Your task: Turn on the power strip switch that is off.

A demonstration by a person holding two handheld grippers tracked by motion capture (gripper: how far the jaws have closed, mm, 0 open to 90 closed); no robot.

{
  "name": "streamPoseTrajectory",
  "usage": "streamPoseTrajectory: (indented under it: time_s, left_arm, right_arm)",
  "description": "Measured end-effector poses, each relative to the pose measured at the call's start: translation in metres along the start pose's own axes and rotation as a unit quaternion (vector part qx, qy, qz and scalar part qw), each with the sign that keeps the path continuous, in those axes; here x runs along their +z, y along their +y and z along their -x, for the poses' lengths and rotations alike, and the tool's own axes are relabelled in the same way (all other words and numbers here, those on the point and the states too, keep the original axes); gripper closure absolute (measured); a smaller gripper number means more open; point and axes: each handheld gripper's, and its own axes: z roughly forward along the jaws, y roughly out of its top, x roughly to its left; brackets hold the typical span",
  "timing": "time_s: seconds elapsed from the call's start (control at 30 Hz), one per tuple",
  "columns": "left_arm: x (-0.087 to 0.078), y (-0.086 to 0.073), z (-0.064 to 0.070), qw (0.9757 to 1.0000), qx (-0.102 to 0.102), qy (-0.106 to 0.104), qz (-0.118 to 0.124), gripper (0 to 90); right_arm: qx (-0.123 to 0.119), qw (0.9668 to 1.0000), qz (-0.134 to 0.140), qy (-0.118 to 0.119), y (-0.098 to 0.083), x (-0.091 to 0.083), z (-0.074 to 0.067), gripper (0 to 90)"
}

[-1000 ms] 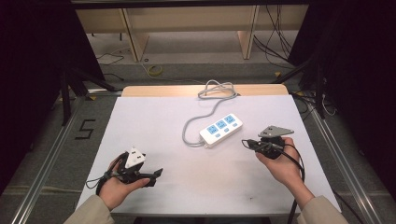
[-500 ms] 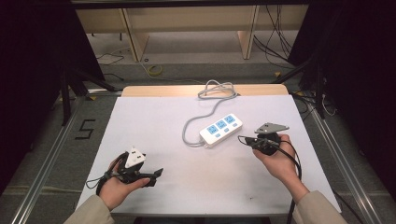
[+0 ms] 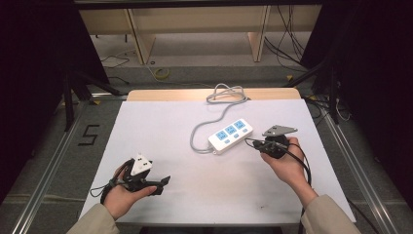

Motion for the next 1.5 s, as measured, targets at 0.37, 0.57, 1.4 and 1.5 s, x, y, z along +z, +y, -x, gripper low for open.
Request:
streamPoseTrajectory:
  time_s: [0.37, 0.57, 1.4, 1.5]
  left_arm:
    - [0.0, 0.0, 0.0, 1.0, -0.001, -0.001, 0.0, 16.1]
    - [0.0, 0.0, 0.0, 1.0, -0.001, 0.0, 0.001, 16.1]
    - [0.0, 0.0, 0.0, 1.0, -0.002, 0.0, 0.0, 16.1]
    - [0.0, 0.0, 0.0, 1.0, -0.002, 0.0, 0.0, 16.1]
  right_arm:
    - [0.001, 1.0, -0.002, 0.004, 0.007, 0.008, -0.001, 90.0]
    - [0.001, 1.0, -0.004, 0.005, 0.009, 0.01, -0.002, 90.0]
    - [0.0, 0.9999, -0.012, 0.012, 0.018, 0.021, -0.003, 90.0]
    - [-0.002, 0.9998, -0.016, 0.011, 0.019, 0.022, -0.003, 90.0]
